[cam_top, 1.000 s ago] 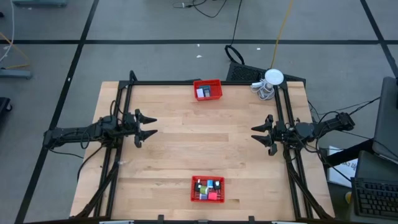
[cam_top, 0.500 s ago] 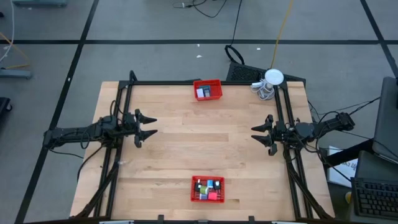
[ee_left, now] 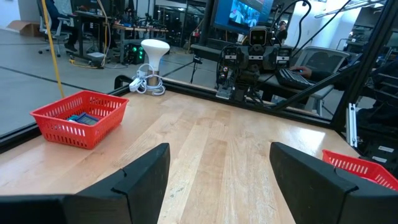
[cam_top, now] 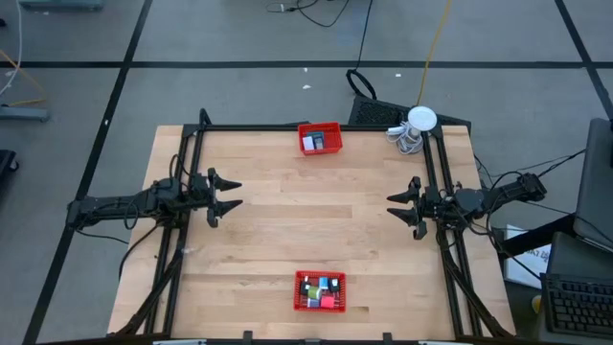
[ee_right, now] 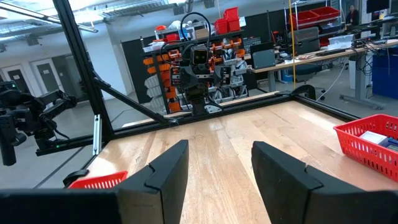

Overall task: Pick & Place Office items
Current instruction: Return to Home Position

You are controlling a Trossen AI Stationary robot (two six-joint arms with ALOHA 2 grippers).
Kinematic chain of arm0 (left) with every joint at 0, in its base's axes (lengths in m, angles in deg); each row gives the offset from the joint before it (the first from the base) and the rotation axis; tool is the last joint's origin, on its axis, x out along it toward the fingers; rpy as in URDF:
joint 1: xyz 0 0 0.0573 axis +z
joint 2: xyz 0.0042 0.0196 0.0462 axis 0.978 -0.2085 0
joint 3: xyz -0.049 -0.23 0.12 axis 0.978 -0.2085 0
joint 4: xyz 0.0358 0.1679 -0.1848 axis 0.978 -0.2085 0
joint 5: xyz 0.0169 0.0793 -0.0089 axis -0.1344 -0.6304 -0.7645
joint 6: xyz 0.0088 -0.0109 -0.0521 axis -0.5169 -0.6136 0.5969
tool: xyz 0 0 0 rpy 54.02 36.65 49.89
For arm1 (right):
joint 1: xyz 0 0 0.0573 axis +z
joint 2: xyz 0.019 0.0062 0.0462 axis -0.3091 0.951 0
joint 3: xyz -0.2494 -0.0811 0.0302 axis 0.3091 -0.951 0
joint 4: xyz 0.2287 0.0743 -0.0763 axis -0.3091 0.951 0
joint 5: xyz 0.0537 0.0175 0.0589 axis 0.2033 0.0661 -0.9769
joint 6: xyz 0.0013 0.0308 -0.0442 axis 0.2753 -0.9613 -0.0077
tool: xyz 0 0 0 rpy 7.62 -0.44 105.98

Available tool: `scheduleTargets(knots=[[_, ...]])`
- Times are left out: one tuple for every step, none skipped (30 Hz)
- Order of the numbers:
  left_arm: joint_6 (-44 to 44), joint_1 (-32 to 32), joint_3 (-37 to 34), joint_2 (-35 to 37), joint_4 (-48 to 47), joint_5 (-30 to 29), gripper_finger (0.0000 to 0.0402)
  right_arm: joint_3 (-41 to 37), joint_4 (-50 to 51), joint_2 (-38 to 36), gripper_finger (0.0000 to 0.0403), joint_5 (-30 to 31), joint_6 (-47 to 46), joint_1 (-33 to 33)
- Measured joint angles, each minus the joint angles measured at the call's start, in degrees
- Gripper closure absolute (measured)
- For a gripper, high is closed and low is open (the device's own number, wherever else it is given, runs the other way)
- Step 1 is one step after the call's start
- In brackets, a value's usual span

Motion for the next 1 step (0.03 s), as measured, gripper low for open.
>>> scheduleTargets(knots=[[0.0, 0.0, 0.0, 0.0, 0.0, 0.0, 0.0128, 0.0, 0.0, 0.0, 0.0238, 0.0, 0.0, 0.0]])
